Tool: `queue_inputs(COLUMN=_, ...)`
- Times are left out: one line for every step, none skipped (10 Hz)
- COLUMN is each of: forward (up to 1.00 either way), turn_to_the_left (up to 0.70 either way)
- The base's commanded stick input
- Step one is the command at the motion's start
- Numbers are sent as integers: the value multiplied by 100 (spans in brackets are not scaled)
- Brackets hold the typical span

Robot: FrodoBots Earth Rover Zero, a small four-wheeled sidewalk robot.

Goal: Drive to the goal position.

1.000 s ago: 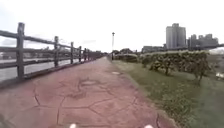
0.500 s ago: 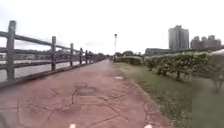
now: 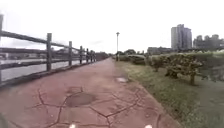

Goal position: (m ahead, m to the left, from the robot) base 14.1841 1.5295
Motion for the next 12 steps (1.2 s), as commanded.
queue_inputs(forward=91, turn_to_the_left=0)
queue_inputs(forward=91, turn_to_the_left=0)
queue_inputs(forward=91, turn_to_the_left=0)
queue_inputs(forward=91, turn_to_the_left=0)
queue_inputs(forward=91, turn_to_the_left=0)
queue_inputs(forward=91, turn_to_the_left=0)
queue_inputs(forward=91, turn_to_the_left=0)
queue_inputs(forward=91, turn_to_the_left=0)
queue_inputs(forward=91, turn_to_the_left=0)
queue_inputs(forward=91, turn_to_the_left=0)
queue_inputs(forward=91, turn_to_the_left=0)
queue_inputs(forward=91, turn_to_the_left=0)
